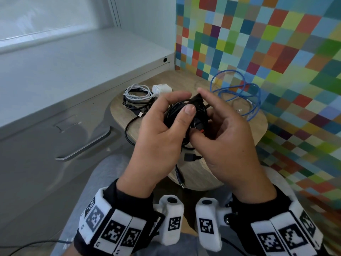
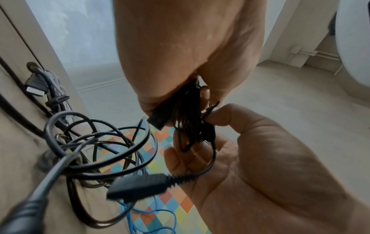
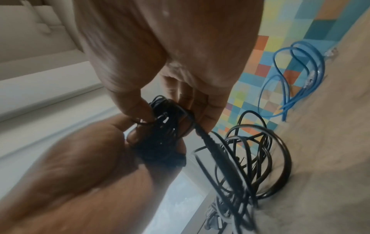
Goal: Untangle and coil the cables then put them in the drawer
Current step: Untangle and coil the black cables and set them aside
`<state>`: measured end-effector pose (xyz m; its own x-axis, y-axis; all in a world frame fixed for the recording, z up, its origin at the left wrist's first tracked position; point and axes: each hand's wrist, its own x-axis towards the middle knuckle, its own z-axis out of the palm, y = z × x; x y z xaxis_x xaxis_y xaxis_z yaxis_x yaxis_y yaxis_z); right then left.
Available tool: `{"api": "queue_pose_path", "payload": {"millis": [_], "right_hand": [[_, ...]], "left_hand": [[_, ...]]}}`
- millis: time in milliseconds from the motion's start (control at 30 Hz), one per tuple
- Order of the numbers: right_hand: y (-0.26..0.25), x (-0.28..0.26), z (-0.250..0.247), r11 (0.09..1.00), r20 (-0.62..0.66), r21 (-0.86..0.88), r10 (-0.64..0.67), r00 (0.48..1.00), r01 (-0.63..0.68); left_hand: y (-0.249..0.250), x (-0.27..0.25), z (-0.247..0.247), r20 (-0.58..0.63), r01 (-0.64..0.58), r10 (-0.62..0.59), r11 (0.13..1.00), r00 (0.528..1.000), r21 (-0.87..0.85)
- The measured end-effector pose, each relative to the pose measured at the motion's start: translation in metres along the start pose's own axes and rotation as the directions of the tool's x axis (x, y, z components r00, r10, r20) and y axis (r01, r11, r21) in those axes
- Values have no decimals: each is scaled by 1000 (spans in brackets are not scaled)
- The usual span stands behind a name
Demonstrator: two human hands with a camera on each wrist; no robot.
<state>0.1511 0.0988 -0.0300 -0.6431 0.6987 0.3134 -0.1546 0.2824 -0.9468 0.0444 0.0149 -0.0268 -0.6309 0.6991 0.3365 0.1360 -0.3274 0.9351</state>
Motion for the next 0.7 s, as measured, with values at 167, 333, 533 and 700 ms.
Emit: {"api": "queue_pose_path", "payload": {"millis": [167,333,533,700], "right_hand": [[2,3,-6,1000,58,-25,11,998,-10],[8,6,-14,999,28,26,21,999,-22],[9,7,-19,997,52,74,27,998,-31],[15,8,-20,974,78,197,95,992,-109]], "left_hand": [[0,0,-3,58,17,-16,1000,998,-1],[-6,4,-7,21,-1,-1,996,1000,90],[-6,2,-11,77,53,-51,998,996,-27],[-9,2,-9,135,196,-169,956,976,-217]]}}
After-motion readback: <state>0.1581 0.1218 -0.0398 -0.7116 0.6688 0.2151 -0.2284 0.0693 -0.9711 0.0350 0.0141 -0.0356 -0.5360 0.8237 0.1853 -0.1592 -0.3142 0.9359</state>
